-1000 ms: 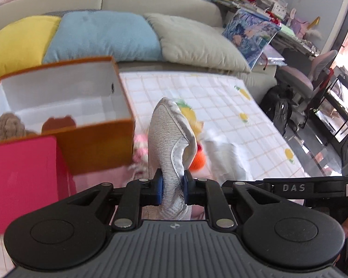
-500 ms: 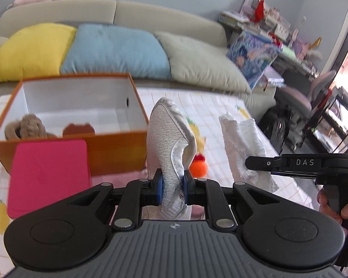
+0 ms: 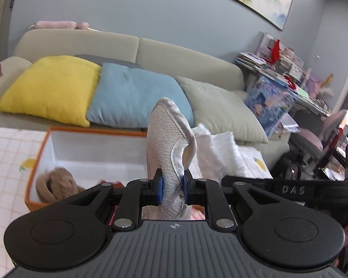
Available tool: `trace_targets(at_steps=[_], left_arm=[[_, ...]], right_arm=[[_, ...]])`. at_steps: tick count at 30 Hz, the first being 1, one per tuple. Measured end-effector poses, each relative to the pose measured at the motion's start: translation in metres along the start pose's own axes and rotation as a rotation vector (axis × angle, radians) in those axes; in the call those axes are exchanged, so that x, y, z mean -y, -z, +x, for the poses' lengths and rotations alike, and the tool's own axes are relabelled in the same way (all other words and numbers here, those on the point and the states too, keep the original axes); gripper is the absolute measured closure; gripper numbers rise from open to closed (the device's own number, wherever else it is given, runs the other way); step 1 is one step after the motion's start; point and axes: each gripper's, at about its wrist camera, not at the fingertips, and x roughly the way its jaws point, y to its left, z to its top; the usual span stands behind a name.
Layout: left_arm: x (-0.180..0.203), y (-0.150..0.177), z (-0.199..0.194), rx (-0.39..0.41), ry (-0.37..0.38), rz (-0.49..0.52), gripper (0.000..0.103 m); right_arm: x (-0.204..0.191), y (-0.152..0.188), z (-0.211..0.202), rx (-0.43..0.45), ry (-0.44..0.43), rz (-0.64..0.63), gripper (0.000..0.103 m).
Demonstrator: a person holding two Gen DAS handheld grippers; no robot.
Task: Organize soft objects
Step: 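Carry the white cloth and tissue with both tools over the orange box, then open both tools to drop the cloth and tissue into the box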
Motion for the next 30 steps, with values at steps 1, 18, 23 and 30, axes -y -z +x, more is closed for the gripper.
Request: trace_targets(at_steps=[1,18,23,30], left_arm=[[-0.004,-0.004,0.003,0.0,-0.005,-0.001,0.085],[-0.063,-0.019,0.119,-0.251,-0.063,-0.099,0.085],[-0.07,-0.008,0.149,-0.331,-0.081,-0.093,0.084],[-0.078,-0.001,0.169,-0.398,-0.077,-0.08,0.08]], right_arm=[[-0.004,-0.004,0.007,-0.006,-0.016,-0.004,0.085],[-0.011,-0.032,0.146,-0.223,0.131,-0.091,0.084],[-0.006,-0.028,0.18,-0.336,0.195,-0.135,0.084],[-0.008,-0.02,0.204,-0.425,0.25,-0.255,0.081]])
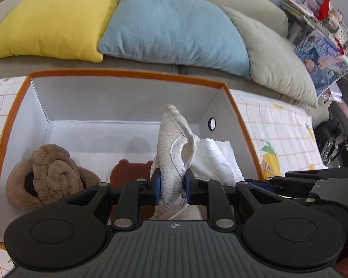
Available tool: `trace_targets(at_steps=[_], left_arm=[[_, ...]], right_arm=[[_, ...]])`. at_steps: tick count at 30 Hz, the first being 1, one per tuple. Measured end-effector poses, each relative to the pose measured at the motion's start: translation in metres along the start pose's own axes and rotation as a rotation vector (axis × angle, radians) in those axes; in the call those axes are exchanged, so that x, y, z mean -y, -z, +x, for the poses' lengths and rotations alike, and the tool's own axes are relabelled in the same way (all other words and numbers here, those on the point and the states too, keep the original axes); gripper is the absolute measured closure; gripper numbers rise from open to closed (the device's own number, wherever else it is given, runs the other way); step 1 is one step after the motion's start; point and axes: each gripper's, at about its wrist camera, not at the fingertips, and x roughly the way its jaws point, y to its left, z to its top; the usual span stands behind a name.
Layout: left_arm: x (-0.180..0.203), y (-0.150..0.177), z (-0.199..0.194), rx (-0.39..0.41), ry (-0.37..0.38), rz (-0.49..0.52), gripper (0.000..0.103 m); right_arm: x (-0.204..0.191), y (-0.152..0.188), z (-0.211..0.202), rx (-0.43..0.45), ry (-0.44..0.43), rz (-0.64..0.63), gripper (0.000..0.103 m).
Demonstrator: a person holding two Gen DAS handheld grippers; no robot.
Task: Organize soft objects
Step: 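Open both tools to drop the cloth and tissue into the box, then move both tools back to the remaining items and grasp the plastic-wrapped ball with the right tool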
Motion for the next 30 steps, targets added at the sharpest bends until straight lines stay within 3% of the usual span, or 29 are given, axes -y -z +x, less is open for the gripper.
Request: trace_targets(at_steps=[4,5,6,9,14,18,21,25,30], left_arm=[[-0.001,0.002,0.002,-0.008,0.001,0.001,0.07],[-0.002,0.002,0.002,-0.01,0.001,-0.004,0.061],[-0.003,0.003,0.0,-0.01,0.003,-0.014,0.051],[-0.008,0.002,-0.006,-0.006,0.013,-0.055,0.036],[-0.006,0.0,-0.029,0.033,0.003,-0.062,0.028],[0.0,-0.001,-0.051,0.076,-0.006,-0.063,0.022],[0.009,0.003,-0.07,0.13,-0.016,-0.043,0.022],[0.021,0.015,-0.101,0.259,-0.028,-0.019,0.022],[0.041,0.036,-0.129,0.345,-0.012,0.045,0.022]], right_arm=[[-0.001,0.0,0.006,-0.021,0.013,-0.045,0.08],[-0.002,0.0,0.007,-0.023,0.016,-0.056,0.079],[-0.004,0.0,0.008,-0.026,0.014,-0.069,0.076],[-0.007,0.0,0.006,-0.03,-0.019,-0.099,0.06],[-0.009,-0.001,-0.01,-0.002,0.003,-0.108,0.055],[-0.01,-0.002,-0.035,0.047,-0.009,-0.121,0.039],[-0.01,0.002,-0.055,0.091,0.009,-0.127,0.039],[-0.004,0.017,-0.084,0.167,0.001,-0.088,0.038],[0.0,0.053,-0.116,0.265,-0.016,-0.036,0.038]])
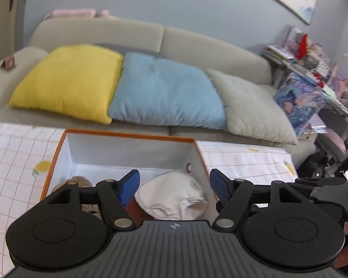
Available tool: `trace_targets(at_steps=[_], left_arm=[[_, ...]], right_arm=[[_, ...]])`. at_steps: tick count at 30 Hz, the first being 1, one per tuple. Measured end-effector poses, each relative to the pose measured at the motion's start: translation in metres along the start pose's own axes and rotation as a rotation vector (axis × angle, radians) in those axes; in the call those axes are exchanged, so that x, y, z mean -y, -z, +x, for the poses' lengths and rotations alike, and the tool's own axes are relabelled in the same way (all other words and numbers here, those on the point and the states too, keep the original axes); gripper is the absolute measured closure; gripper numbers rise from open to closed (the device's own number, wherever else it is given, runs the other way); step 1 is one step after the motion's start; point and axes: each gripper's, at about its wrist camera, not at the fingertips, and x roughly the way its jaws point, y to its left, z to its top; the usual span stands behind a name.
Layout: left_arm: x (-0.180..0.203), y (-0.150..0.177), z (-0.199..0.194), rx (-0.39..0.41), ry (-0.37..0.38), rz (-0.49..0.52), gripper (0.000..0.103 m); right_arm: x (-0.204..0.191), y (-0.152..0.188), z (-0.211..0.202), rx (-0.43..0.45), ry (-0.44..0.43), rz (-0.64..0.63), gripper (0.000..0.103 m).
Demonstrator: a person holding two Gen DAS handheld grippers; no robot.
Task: Organize soft objects
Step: 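Move both tools back to the remaining items and grasp the plastic-wrapped ball with the right tool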
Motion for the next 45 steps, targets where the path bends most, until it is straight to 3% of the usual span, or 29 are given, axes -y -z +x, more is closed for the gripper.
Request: trace_targets(at_steps=[6,12,24,28,33,37,39,42,45], left_arm=[[0.025,0.027,-0.036,0.044,0.048,0.065,0.022],[0.04,0.063,-0.054,0.0,0.109,0.069,0.022],[0.03,0.147,-0.043,-0.235,0.109,0.029,0.026],[0.032,0.157,-0.039,-0.274,0.111,0.044,0.026],[0.039,0.164,-0.033,-0.306,0.125,0.062,0.026],[0.046,0.169,-0.026,-0.327,0.139,0.094,0.026],[0.05,0.17,-0.021,-0.342,0.133,0.126,0.026],[0.054,0.171,-0.008,-0.385,0.113,0.174,0.026],[0.056,0.17,0.001,-0.405,0.113,0.18,0.026]], right_arm=[[0.009,0.046,-0.041,0.077,0.003,0.089,0.038],[0.02,0.104,-0.07,0.081,0.024,0.202,0.038],[0.045,0.199,-0.071,-0.125,0.111,0.4,0.038],[0.046,0.223,-0.068,-0.174,0.123,0.431,0.038],[0.051,0.24,-0.062,-0.216,0.15,0.481,0.038],[0.057,0.237,-0.059,-0.192,0.168,0.501,0.038],[0.056,0.229,-0.055,-0.186,0.193,0.437,0.037],[0.055,0.216,-0.045,-0.192,0.189,0.286,0.027],[0.058,0.21,-0.035,-0.216,0.183,0.206,0.027]])
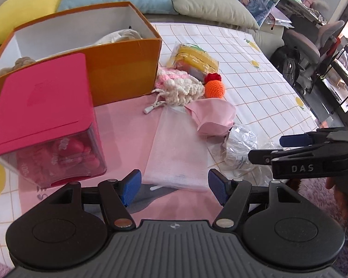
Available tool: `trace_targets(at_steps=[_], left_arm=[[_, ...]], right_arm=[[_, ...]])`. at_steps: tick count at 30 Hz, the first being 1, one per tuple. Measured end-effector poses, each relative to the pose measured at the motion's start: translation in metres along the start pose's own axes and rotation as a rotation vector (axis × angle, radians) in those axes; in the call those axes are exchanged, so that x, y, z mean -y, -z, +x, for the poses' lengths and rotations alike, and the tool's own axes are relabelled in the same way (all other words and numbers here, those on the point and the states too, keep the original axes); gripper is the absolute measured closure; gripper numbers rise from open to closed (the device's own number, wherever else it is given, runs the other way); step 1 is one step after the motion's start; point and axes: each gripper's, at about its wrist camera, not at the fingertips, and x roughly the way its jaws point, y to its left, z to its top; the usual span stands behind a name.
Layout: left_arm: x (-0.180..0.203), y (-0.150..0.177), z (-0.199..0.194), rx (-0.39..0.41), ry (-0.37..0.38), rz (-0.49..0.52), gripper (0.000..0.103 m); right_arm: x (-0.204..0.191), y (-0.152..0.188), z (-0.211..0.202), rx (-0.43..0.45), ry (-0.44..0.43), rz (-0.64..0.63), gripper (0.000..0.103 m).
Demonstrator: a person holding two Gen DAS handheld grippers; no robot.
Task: Organize soft objects
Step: 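Move both tools back to the remaining items and grasp the plastic-wrapped ball with the right tool, then grasp the pink crocheted item with the left tool while the right tool lifts the wrapped ball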
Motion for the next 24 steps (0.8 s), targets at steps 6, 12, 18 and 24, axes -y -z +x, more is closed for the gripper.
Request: trace_targets(at_steps=[6,12,18,24], left_arm=[[0.005,-0.009,0.011,-0.026,0.015,0.019,0.025],[0.007,-0.011,0.019,-0.045,0.006,0.03,0.025],[0.01,-0.021,0.024,-0.039,-0.005,0.085,0.026],[0.019,-0.037,0.027,-0.017,-0.003,0.209,0.029]], right_arm=[[0.006,0.002,0.03,-0.081,-0.036,0.003,0.027],[0.019,0.0,0.043,-0.103,-0.055,0.09,0.055],[0.021,0.0,0.034,-0.103,-0.063,0.093,0.069],[0.035,-0.004,0.005,-0.077,-0.043,0.1,0.071]])
